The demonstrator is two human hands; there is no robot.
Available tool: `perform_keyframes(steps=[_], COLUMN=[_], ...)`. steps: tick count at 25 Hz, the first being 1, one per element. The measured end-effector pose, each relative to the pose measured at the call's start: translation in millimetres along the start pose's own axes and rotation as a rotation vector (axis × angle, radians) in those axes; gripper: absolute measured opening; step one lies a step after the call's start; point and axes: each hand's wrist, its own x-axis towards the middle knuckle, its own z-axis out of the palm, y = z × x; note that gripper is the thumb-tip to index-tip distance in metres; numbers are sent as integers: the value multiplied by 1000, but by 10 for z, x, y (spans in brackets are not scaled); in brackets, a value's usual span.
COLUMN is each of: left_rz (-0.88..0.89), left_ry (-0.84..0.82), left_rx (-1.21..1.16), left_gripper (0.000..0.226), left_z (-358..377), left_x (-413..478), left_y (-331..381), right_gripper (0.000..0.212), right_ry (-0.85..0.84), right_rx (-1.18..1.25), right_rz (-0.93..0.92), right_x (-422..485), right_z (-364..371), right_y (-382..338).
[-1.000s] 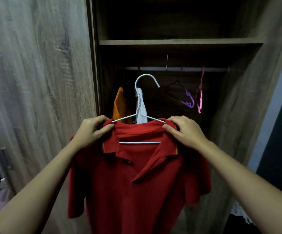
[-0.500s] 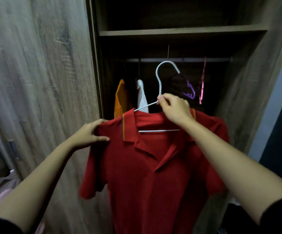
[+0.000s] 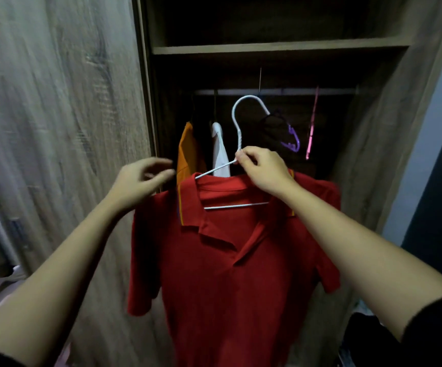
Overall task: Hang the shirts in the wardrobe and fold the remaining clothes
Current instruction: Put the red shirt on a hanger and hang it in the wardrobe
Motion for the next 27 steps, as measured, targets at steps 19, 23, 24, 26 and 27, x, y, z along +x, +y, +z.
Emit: perform_keyframes(steps=[19,23,24,26,27], left_rz=[-14,-93,-85,-67,-63], left_ry=[-49,-57,-67,-87,-96], left_rx=[69,54,53,54,29], left_gripper=[23,19,23,28,34], left_z=[-775,-901,-870,-800,-779], left_x=[241,217,196,153,136], left_y=[236,75,61,50,27], right_gripper=[12,9,17,48,52], right_ry=[-328,-262,-312,-181,-58], right_rx=[529,179,123,250,332], right_rz=[462,458,425,344,283], right_x=[-1033,-939,-898,-818,-758], right_z=[19,-20,4,44,44], right_y=[1086,1229,1190,979,849])
